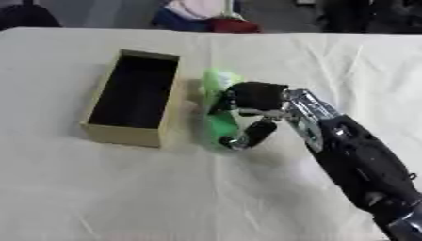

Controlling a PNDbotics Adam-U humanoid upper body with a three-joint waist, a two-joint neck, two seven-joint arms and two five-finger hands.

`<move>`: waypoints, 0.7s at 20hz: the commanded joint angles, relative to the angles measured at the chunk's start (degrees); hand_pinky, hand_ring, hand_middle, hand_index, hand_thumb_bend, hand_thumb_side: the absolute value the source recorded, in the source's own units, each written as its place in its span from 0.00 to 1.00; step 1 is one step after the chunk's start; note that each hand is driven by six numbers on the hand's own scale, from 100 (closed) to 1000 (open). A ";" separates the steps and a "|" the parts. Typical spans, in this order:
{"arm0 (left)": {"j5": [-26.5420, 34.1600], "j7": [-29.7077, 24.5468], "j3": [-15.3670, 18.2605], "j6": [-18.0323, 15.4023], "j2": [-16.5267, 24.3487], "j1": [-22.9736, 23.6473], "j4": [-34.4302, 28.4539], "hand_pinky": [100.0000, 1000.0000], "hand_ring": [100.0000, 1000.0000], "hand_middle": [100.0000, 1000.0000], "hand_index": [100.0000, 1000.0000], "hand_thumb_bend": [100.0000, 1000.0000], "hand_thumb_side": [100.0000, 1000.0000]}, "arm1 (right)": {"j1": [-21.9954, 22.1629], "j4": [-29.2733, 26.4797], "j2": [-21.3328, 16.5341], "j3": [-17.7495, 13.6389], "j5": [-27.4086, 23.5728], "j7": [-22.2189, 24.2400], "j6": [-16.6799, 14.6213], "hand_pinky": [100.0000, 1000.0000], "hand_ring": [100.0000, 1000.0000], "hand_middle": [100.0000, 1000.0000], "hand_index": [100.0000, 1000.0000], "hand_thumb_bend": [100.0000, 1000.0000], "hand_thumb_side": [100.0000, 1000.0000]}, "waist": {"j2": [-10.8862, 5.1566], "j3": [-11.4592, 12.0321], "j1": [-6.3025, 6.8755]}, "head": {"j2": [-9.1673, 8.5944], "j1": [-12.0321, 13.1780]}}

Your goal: Pick up objects on the table and place them in the box.

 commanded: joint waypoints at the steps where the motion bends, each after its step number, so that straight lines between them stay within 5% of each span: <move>1: -0.35 -0.26 0.77 -0.10 0.67 -0.68 -0.94 0.70 0.60 0.68 0.84 0.00 0.76 | -0.77 -0.72 -0.45 -0.37 0.65 -0.09 0.50 0.76 0.66 0.48 0.80 0.18 0.60 | -0.57 0.12 0.26 | 0.29 -0.22; 14: -0.56 -0.79 0.93 0.03 0.59 -0.61 -0.94 0.70 0.60 0.68 0.84 0.00 0.77 | -1.01 -0.82 -1.07 -1.20 -3.34 -0.45 1.91 0.70 0.58 0.39 0.65 0.00 0.58 | -0.74 -0.12 0.22 | 0.29 -0.05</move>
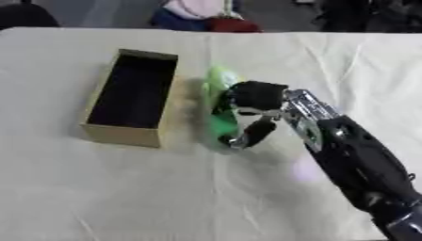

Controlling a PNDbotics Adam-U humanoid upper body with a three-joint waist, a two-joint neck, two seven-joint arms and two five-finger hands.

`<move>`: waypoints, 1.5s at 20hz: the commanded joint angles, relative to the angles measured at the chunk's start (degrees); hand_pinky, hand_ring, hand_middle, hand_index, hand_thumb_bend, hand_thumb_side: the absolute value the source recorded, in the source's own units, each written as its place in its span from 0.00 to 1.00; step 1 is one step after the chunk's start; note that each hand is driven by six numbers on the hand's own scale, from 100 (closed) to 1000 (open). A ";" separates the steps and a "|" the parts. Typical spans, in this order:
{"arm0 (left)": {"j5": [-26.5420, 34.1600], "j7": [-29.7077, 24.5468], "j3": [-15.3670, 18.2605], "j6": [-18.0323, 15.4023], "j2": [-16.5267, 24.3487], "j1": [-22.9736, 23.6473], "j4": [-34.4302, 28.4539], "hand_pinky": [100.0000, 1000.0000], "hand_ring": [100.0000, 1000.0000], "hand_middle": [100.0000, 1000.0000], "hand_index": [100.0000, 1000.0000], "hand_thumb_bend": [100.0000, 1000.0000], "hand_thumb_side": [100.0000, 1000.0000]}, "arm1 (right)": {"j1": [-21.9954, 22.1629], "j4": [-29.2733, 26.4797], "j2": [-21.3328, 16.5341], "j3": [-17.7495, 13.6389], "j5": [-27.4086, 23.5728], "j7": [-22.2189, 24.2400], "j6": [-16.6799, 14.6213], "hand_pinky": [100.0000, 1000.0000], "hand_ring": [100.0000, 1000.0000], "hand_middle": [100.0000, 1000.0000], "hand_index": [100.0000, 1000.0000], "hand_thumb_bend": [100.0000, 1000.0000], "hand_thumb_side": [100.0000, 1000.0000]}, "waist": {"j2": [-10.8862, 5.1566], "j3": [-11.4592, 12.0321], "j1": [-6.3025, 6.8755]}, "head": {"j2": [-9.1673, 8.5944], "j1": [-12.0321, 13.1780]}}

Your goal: Pick up objects on the table and place them in the box.

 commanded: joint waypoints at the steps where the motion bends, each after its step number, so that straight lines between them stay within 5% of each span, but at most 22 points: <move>1: -0.10 -0.19 0.64 -0.01 0.92 -0.60 -0.94 0.70 0.60 0.68 0.84 0.00 0.76 | -1.18 -0.86 -1.19 -0.74 -1.87 -0.11 0.80 0.70 0.58 0.39 0.65 0.00 0.56 | -0.83 -0.12 0.20 | 0.29 0.17; 14: -0.45 -0.21 1.07 0.30 0.98 -0.05 -0.94 0.70 0.60 0.68 0.84 0.00 0.76 | -5.46 -0.90 -1.61 -2.09 -6.99 1.01 3.19 0.71 0.66 0.38 0.62 0.00 0.50 | -1.62 -0.75 0.06 | 0.29 0.93; 20: -0.60 -0.32 1.12 0.42 1.02 0.24 -0.94 0.70 0.60 0.68 0.84 0.00 0.76 | -7.92 -0.36 -1.23 -2.72 -6.40 0.28 3.81 0.72 0.73 0.36 0.60 0.00 0.49 | -1.96 -0.98 0.04 | 0.29 1.15; 30: -0.65 -0.85 1.01 0.51 0.99 0.31 -0.94 0.70 0.60 0.68 0.84 0.00 0.76 | -13.28 -0.51 2.03 -3.34 -3.95 -2.80 5.62 0.71 0.70 0.37 0.59 0.00 0.45 | -2.21 -0.72 0.15 | 0.29 0.58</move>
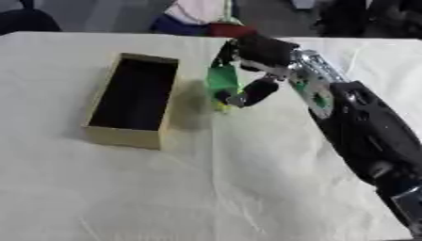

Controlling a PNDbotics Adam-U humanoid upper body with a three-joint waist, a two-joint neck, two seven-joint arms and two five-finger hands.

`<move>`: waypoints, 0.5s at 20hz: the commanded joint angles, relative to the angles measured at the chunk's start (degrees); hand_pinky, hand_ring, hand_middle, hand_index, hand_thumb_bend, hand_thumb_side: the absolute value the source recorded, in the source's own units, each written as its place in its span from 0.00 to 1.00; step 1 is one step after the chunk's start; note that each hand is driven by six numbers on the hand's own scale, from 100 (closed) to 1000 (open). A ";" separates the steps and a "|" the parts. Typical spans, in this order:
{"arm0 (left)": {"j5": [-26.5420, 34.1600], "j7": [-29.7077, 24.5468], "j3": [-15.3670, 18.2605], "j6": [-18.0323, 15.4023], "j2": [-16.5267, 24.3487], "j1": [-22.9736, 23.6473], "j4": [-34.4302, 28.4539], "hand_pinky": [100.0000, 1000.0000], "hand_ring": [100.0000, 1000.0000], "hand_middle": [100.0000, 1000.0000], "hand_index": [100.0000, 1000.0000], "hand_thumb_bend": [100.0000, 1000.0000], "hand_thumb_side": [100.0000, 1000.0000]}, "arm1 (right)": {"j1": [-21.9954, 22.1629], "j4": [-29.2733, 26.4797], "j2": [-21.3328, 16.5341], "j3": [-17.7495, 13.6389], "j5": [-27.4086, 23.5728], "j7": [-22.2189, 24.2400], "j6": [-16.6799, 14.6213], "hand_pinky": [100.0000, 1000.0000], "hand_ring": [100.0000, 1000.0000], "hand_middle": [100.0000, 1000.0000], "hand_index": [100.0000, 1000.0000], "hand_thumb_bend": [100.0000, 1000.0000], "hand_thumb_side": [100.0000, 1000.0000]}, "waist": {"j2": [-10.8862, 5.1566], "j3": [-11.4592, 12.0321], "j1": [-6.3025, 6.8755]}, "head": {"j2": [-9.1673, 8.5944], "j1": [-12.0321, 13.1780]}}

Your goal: Pick up objects on the table and place them in the box.

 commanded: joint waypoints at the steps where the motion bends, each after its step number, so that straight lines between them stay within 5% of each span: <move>1: -0.11 -0.32 0.59 -0.02 0.95 -0.28 -0.94 0.70 0.60 0.68 0.84 0.00 0.76 | -3.31 -0.01 1.69 -0.68 0.91 -0.86 0.45 0.71 0.69 0.37 0.59 0.00 0.45 | -0.88 0.23 0.33 | 0.29 -0.40; 10: 0.20 -0.76 0.30 -0.11 0.62 -0.89 -0.94 0.70 0.60 0.68 0.84 0.00 0.76 | -8.86 4.58 10.31 -2.51 6.43 -3.58 1.84 0.69 0.65 0.36 0.59 0.00 0.43 | -0.29 1.82 0.58 | 0.29 -1.57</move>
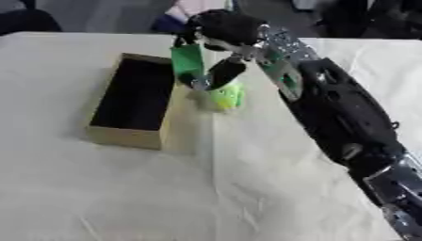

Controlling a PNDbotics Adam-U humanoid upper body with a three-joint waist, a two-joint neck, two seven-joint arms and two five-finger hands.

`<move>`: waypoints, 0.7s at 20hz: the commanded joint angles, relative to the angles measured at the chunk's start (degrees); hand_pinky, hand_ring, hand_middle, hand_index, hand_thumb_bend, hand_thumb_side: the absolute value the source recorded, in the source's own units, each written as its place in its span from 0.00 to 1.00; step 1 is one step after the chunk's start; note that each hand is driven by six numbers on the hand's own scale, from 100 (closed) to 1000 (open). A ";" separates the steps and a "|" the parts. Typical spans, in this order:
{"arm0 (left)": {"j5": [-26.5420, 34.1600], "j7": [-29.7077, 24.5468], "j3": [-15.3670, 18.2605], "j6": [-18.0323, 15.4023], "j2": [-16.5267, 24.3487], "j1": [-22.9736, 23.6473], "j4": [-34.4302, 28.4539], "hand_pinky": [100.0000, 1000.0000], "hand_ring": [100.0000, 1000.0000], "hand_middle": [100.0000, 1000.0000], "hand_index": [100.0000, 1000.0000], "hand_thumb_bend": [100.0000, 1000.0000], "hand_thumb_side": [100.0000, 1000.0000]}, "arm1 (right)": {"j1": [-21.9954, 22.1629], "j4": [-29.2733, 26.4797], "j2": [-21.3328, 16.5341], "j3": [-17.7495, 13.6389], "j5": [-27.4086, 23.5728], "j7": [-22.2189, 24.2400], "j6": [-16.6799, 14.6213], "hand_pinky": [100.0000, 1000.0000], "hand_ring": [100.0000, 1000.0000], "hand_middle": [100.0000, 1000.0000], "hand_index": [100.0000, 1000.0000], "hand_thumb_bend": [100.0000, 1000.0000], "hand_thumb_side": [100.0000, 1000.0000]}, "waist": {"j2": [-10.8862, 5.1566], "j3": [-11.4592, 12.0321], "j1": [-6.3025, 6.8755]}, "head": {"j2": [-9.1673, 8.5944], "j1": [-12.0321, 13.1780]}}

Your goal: Pick up objects on the table and place them in the box.

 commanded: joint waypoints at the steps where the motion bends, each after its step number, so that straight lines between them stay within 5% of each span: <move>1: 0.24 -0.36 0.29 -0.09 0.61 -0.89 -0.94 0.70 0.60 0.68 0.84 0.00 0.76 | -1.93 0.87 2.86 -1.10 3.23 -1.57 0.37 0.69 0.64 0.36 0.59 0.00 0.42 | -0.57 0.38 0.38 | 0.29 -0.70; 14: 0.54 -0.95 0.16 -0.16 0.00 -1.76 -0.94 0.70 0.59 0.68 0.84 0.00 0.77 | 0.15 8.06 10.91 -4.14 17.00 -8.58 2.27 0.68 0.62 0.38 0.60 0.00 0.44 | 0.67 2.37 0.21 | 0.29 -1.35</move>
